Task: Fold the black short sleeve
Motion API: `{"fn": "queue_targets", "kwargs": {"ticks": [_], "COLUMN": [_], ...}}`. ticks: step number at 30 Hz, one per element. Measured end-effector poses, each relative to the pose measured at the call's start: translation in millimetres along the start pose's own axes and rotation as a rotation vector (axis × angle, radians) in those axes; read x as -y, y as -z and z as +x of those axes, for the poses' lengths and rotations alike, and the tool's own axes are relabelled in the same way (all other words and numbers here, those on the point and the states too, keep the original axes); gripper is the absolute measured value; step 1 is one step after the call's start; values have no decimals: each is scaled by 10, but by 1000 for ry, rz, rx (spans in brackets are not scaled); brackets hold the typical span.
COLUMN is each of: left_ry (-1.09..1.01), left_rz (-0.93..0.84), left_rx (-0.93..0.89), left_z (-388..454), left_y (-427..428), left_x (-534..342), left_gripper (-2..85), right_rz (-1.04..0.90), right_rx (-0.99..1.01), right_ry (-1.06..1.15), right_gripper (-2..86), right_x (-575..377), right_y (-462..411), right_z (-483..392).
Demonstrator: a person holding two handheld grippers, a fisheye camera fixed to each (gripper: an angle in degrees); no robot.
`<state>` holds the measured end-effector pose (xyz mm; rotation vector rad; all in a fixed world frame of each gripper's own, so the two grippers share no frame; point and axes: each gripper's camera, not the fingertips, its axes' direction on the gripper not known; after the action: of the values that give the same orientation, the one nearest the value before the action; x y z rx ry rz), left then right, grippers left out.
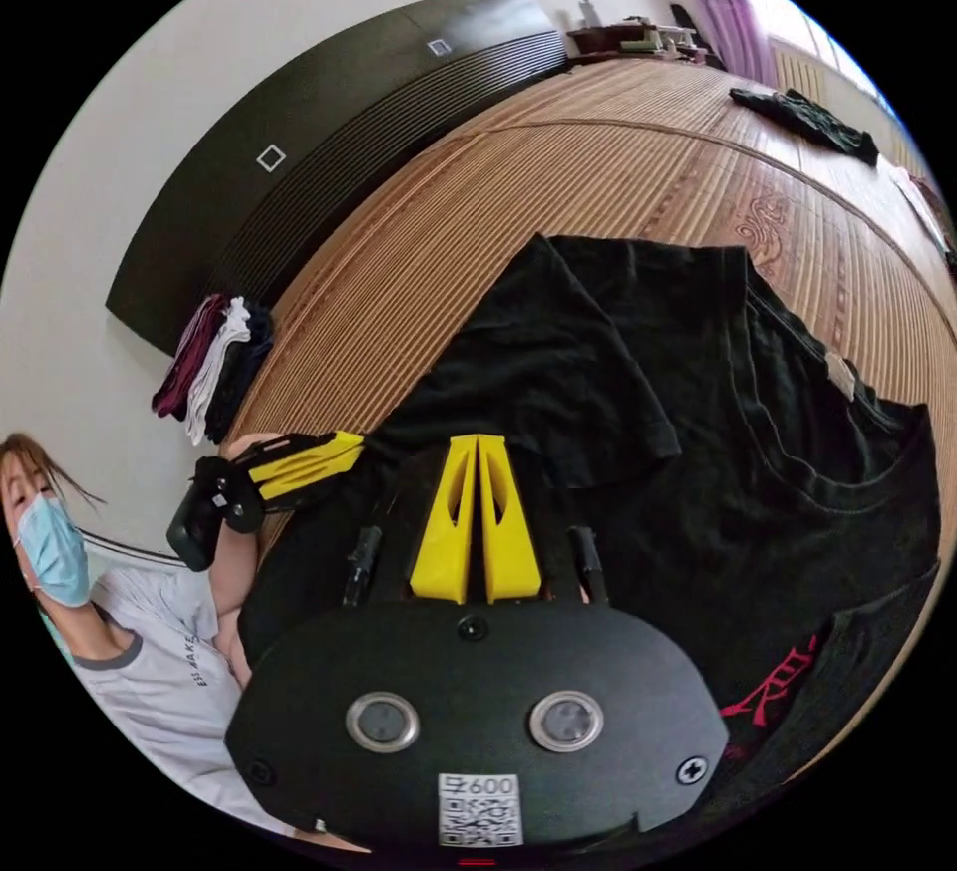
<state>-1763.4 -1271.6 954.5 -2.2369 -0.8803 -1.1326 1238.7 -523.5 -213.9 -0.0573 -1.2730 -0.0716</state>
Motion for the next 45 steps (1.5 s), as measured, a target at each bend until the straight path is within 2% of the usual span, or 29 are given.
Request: {"fn": "queue_targets", "kwargs": {"ticks": [3,7,10,15,16,17,18,19,21,23,26,30,31,32,35,37,38,39,41,44,45], "left_ry": [-1,0,-2,-2,-1,-1,-1,0,-4,-8,-7,-10,-11,-13,-12,-13,-13,-13,-12,-13,-13], "left_rz": [0,1,0,1,1,1,1,0,-1,-2,-1,3,2,1,-1,-2,-2,-1,-1,-1,-1], "left_rx": [2,4,4,5,4,3,3,4,12,20,23,28,26,28,22,22,22,22,21,22,22], "left_z": [2,0,2,-1,-5,-7,-7,-8,3,14,14,9,5,5,-11,-15,-18,-21,-30,-38,-39], "left_y": [3,6,6,10,10,11,11,9,4,-1,3,15,15,15,10,8,7,7,6,5,5], "left_x": [-7,-17,-20,-27,-29,-30,-30,-29,-24,-19,-22,-32,-32,-30,-26,-24,-23,-23,-22,-21,-20], "left_gripper": [15,15,15,13,13,13,13,12,12,11,12,13,13,13,13,13,14,14,14,14,14], "right_rz": [-20,-202,-233,25,149,254,277,262,151,-72,-136,-152,-119,-40,190,272,272,247,1,-246,-269], "right_rx": [112,142,182,109,47,-19,-44,-71,16,242,210,80,126,88,-116,-63,17,48,146,135,112], "right_ry": [122,258,231,-122,-223,-249,-231,-157,1,195,295,209,140,39,-122,-134,-50,-9,116,179,180], "right_gripper": [-9,-8,-8,-8,-8,-9,-9,-9,-9,-9,-9,-8,-8,-8,-8,-8,-8,-8,-8,-8,-8], "right_x": [129,325,454,587,546,521,533,600,715,787,772,956,1049,1131,1248,1289,1334,1361,1474,1436,1425], "right_y": [-155,-604,-659,-135,99,328,406,457,316,-53,-301,-456,-430,-348,-62,57,78,60,-206,-587,-640], "right_z": [-272,-472,-174,1003,1245,1348,1337,1218,928,525,313,684,893,1120,1499,1573,1485,1422,1186,1049,1054]}}
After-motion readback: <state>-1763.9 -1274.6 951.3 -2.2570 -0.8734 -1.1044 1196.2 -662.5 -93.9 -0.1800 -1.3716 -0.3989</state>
